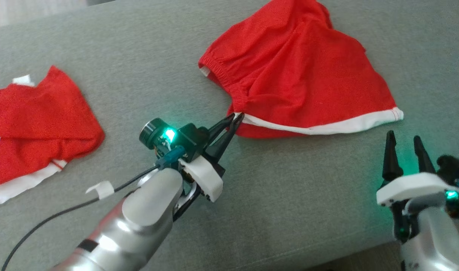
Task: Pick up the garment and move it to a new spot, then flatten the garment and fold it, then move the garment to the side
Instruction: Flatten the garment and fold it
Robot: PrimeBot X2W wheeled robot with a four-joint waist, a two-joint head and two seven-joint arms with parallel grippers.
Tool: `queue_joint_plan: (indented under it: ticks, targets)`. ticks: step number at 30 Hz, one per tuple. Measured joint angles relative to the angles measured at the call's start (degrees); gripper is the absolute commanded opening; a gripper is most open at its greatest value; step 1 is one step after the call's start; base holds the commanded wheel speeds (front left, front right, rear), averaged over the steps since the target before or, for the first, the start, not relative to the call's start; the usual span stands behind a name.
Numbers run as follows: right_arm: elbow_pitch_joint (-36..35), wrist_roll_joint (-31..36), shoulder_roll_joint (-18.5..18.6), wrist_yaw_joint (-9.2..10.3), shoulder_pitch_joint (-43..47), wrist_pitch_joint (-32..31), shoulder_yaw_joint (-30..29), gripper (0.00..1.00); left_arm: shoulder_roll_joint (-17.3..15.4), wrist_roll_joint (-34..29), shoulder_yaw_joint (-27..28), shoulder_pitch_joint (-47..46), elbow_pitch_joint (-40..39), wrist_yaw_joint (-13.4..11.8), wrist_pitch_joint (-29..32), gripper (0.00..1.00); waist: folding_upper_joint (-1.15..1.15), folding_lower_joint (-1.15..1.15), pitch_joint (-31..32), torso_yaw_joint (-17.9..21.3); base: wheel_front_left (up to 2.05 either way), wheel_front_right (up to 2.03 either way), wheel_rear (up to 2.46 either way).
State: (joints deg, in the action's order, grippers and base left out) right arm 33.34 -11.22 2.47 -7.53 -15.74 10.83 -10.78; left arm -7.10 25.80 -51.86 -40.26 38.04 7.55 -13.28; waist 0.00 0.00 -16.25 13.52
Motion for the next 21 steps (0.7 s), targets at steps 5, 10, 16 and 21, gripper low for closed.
queue_joint_plan:
  ticks: [5, 10, 16, 21]
  targets:
    - [4.53, 6.13, 0.02, 0.0, -4.28, -2.5, -5.67, 1.0, -1.22, 0.43, -0.22, 2.22, -2.12, -0.2, -0.38, 0.0, 0.0, 0.0, -0.29, -1.85, 0.0, 0.0, 0.0]
    - [8.56, 10.28, 0.03, 0.0, -7.25, -3.14, -8.04, 1.0, -1.55, 0.43, -0.27, 2.41, -3.57, -0.98, -0.43, 0.0, 0.0, 0.01, -0.63, -2.8, 0.0, 0.0, 0.0]
    - [12.27, 14.19, 0.08, 0.0, -9.94, -4.34, -8.43, 1.0, -1.56, 0.44, -0.45, 2.98, -4.59, -1.48, -0.43, 0.0, 0.0, 0.0, -0.67, -3.25, 0.0, 0.0, 0.0]
    - [13.69, 16.95, 0.24, 0.0, -11.07, -4.77, -8.29, 1.0, -1.59, 0.44, -0.62, 3.08, -5.04, -1.6, -0.43, 0.0, 0.0, 0.0, -0.69, -3.35, 0.0, 0.0, 0.0]
